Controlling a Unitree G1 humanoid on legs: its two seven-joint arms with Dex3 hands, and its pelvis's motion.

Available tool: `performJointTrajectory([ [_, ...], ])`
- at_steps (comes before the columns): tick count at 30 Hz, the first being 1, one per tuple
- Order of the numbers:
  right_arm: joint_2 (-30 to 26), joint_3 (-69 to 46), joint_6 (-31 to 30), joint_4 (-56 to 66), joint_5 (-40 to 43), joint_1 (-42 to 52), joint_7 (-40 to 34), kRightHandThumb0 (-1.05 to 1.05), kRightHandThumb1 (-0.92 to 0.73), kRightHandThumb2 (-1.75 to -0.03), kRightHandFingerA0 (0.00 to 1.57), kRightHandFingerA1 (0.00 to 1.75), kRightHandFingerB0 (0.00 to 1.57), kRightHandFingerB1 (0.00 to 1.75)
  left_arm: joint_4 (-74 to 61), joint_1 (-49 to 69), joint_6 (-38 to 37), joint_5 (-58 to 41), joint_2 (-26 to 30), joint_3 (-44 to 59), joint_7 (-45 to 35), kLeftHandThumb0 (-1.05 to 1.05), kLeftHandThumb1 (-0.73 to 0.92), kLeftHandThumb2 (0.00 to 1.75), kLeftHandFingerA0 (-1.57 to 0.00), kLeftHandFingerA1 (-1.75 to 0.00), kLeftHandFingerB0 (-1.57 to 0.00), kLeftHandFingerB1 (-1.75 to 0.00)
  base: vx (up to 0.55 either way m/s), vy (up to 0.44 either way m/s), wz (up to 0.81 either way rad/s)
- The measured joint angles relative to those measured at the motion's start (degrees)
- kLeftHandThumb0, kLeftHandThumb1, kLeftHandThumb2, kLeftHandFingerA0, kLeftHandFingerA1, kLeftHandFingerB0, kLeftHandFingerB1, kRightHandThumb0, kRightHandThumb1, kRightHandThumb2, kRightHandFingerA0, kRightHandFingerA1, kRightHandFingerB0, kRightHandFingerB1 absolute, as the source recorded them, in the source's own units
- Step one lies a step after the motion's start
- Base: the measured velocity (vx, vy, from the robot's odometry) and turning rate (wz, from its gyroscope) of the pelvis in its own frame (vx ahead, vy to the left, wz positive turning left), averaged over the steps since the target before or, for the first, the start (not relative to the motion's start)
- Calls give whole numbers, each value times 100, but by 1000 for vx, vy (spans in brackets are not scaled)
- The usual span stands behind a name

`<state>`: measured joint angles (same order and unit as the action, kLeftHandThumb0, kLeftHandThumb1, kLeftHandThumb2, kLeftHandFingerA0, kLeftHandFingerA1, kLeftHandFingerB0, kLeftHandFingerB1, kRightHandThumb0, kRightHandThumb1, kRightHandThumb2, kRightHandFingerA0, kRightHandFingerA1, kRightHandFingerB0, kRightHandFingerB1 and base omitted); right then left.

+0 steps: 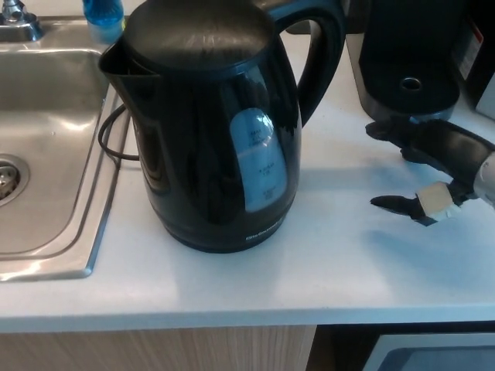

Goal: Pick up a kettle using the right hand on left side of the counter and then walk right towards the kettl base and turn on the kettle

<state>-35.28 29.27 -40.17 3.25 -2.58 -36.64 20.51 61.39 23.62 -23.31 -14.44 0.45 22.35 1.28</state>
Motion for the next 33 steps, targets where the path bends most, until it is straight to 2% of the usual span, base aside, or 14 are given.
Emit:
performJointTrajectory([
  [1, -11, 51, 57, -1, -98, 12, 6, -29, -68, -64, 26, 65, 7, 28, -17, 7, -1, 7, -1, -2, -1, 35, 52, 119, -101, -104, -88, -93, 0, 0, 0],
  [5, -46, 141, 149, 127, -384, 72, 26, -32, -68, -64, 27, 66, 7, 27, -116, 56, -2, 20, -4, -1, -4, 32, 51, 118, -98, -102, -85, -92, 0, 0, 0],
  [8, -169, 150, 179, 463, -544, 238, 57, -34, -67, -64, 31, 76, 7, 30, -136, 89, -12, 41, -1, -5, -1, 35, 52, 119, -98, -102, -83, -91, 0, 0, 0],
  [11, -460, 57, 234, 1283, -703, 626, 109, -34, -68, -62, 25, 73, 6, 35, -120, 123, -14, 64, 1, -3, 12, 38, 49, 123, -97, -105, -85, -93, 0, 0, 0],
  [12, -535, -4, 259, 1499, -727, 761, 124, -36, -70, -63, 19, 59, 7, 29, -117, 131, -14, 66, 2, 2, 12, 34, 50, 117, -99, -103, -87, -93, 0, 0, 0],
  [13, -598, -82, 283, 1710, -750, 891, 137, -34, -69, -62, 21, 55, 8, 31, -111, 141, -14, 66, 1, 8, 11, 30, 50, 115, -99, -102, -86, -92, 0, 0, 0],
  [20, -1057, -1177, 335, 3424, -766, 1875, 237, -35, -69, -61, 23, 49, 10, 31, -14, 144, -14, 67, 1, 22, 11, 32, 50, 117, -100, -103, -88, -93, 0, 0, 0],
  [21, -1106, -1329, 354, 3609, -766, 1996, 257, -39, -68, -61, 22, 44, 11, 28, -4, 144, -14, 67, 2, 26, 11, 35, 52, 118, -99, -103, -85, -92, 0, 0, 0],
  [27, -1338, -2630, 437, 4919, -757, 2919, 448, -37, -69, -62, 22, 43, 11, 28, -105, 181, -15, 75, -22, 22, 21, 33, 52, 119, -100, -103, -87, -93, 0, 0, 0],
  [33, -1071, -3907, 901, 5490, -662, 4046, 548, -39, -68, -61, 23, 42, 13, 28, 52, 110, -14, 75, 1, 59, 14, 37, 50, 119, -103, -104, -87, -93, 0, 0, 0],
])
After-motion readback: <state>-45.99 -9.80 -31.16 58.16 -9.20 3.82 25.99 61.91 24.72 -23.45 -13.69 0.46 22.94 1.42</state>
